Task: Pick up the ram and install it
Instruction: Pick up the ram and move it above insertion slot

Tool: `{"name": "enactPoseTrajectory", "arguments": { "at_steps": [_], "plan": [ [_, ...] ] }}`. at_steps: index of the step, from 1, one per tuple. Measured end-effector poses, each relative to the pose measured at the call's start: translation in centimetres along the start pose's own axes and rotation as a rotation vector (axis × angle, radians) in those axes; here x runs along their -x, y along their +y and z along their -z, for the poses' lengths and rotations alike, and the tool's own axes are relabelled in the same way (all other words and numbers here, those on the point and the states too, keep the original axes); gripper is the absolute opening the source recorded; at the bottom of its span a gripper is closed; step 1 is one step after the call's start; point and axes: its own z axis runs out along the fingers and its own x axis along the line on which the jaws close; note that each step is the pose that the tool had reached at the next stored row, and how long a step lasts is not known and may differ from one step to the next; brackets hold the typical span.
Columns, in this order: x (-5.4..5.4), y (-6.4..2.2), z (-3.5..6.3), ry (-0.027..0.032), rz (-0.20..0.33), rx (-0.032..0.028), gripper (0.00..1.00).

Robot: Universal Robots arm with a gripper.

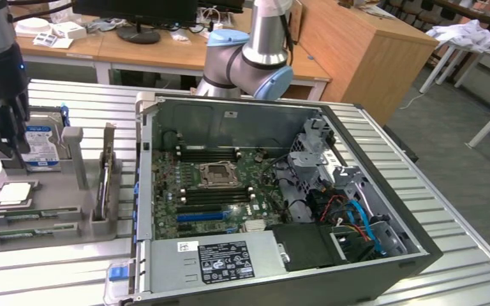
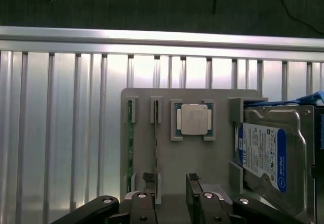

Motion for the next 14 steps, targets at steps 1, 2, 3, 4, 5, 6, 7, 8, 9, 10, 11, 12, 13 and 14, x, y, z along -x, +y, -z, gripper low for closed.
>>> {"name": "enactPoseTrajectory", "arguments": {
  "at_steps": [1,2,3,4,5,6,7,8,9,10,11,12,13,14],
  "plan": [
    [0.0,-0.01,-0.10,0.0000,0.000,0.0000,0.37],
    [0.0,-0.01,-0.20,0.0000,0.000,0.0000,0.37],
    [0.0,-0.01,-0.29,0.0000,0.000,0.0000,0.37],
    [0.0,-0.01,-0.38,0.0000,0.000,0.0000,0.37],
    [0.0,-0.01,-0.47,0.0000,0.000,0.0000,0.37],
    [0.0,-0.02,-0.56,0.0000,0.000,0.0000,0.37],
    [0.0,-0.02,-0.65,0.0000,0.000,0.0000,0.37],
    [0.0,-0.03,-0.74,0.0000,0.000,0.0000,0.37],
    [0.0,-0.03,-0.83,-0.0001,0.000,0.0000,0.37],
    [0.0,-0.03,-0.92,0.0000,0.000,0.0000,0.37],
    [0.0,-0.04,-1.01,0.0000,0.000,-0.0001,0.37],
    [0.0,-0.04,-1.10,0.0000,0.000,-0.0001,0.37],
    [0.0,-0.04,-1.19,0.0000,0.000,0.0001,0.37],
    [0.0,-0.04,-1.26,0.0000,0.000,0.0000,0.37]
  ]
}}
